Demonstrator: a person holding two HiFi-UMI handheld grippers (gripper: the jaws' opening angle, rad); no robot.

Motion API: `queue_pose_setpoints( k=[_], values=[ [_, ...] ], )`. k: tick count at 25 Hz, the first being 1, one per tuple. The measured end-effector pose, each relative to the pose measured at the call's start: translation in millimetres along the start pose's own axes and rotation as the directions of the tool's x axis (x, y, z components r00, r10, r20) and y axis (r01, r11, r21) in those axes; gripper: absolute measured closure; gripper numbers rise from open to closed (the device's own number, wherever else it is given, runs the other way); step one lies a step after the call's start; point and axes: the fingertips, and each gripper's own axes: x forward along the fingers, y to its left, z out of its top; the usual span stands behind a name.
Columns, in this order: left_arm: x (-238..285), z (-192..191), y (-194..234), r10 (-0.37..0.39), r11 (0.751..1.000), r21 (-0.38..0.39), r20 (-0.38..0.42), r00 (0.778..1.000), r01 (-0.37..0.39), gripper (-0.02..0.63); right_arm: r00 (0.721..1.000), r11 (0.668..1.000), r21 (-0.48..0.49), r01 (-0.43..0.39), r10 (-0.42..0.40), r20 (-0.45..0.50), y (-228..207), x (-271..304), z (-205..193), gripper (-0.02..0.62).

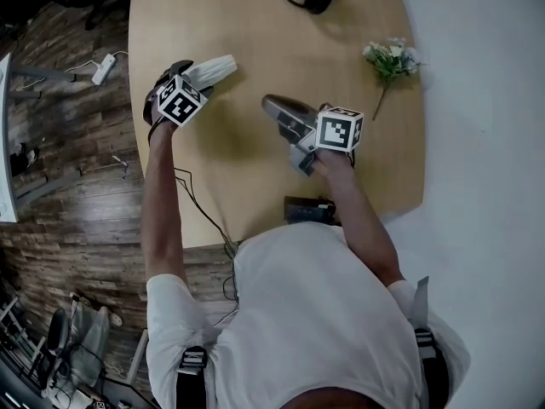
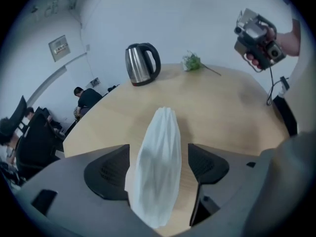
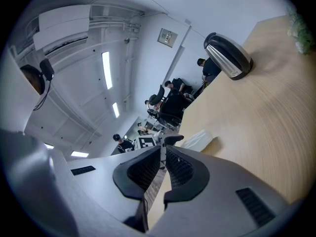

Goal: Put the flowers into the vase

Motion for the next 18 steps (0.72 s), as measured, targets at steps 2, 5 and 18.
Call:
queue_pose_setpoints(
  k=[2,5,18],
  values=[
    [4.5,-4.9,-1.0,-0.022,0.997,0.072,-0.077,0.997,0.028,0.258,1.000,1.000,0.002,0.000,0.000,0.001,0.4,-0.5,0.2,0.575],
    [11.4,-10.1,-0.8,-0.043,0.985,0.159,-0.182,0.982,0.073,0.258,1.000,1.000,0.002,0.003,-0.003,0.005,-0.7,-1.5,1.3,0.575],
    [32.6,-16.6,-5.4,-0.099,0.960,0.213,-0.347,0.932,0.181,0.258,0.999,1.000,0.017,0.026,-0.026,0.032,-12.7,-17.8,4.5,0.575]
  ],
)
